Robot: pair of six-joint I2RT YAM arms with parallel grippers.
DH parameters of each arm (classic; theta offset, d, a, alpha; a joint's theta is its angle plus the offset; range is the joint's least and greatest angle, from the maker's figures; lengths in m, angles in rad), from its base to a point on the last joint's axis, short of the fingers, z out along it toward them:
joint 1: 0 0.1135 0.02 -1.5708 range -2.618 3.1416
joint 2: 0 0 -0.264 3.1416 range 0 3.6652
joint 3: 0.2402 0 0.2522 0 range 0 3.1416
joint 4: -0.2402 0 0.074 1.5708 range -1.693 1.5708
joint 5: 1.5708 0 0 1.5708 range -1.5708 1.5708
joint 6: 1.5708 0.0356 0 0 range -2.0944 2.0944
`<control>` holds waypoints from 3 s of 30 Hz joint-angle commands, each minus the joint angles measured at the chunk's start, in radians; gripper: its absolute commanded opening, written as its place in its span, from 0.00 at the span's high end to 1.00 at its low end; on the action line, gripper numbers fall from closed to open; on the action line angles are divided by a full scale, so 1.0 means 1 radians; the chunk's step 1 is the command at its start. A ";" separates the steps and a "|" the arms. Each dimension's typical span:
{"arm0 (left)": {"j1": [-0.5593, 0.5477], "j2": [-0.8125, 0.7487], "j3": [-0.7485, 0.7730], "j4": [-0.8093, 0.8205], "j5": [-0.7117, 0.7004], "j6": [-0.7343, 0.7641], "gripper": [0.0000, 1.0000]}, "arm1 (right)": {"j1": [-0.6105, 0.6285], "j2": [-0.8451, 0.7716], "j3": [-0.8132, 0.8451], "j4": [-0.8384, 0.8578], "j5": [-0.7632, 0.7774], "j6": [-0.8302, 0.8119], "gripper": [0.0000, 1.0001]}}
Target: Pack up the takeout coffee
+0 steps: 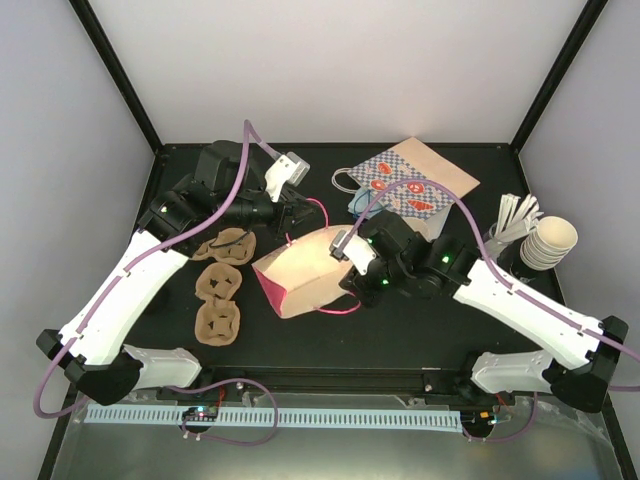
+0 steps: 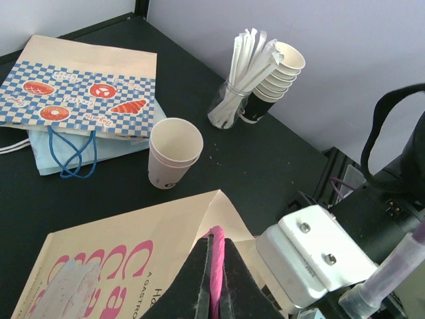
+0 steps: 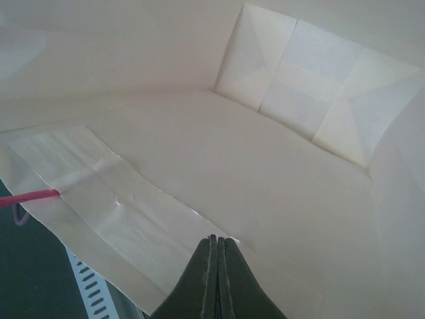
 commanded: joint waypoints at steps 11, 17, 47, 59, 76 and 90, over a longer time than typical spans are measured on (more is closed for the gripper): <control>-0.004 -0.034 0.017 0.057 -0.096 -0.029 0.98 | 0.042 -0.041 -0.112 0.009 0.079 0.033 0.99; -0.003 -0.070 0.018 0.081 -0.163 -0.041 0.99 | 0.050 -0.043 -0.145 -0.001 0.104 0.045 0.99; -0.059 -0.069 -0.101 0.185 0.054 -0.088 0.99 | 0.050 -0.023 -0.063 0.164 0.321 0.151 0.99; -0.074 -0.079 -0.115 0.184 0.027 -0.082 0.99 | 0.048 -0.006 -0.034 0.159 0.472 0.218 0.99; -0.075 -0.106 -0.104 0.146 -0.028 -0.056 0.98 | 0.025 -0.025 -0.053 0.029 0.905 0.364 0.99; -0.075 -0.075 -0.106 0.166 -0.020 -0.066 0.98 | 0.024 -0.122 -0.066 0.194 0.493 0.182 0.96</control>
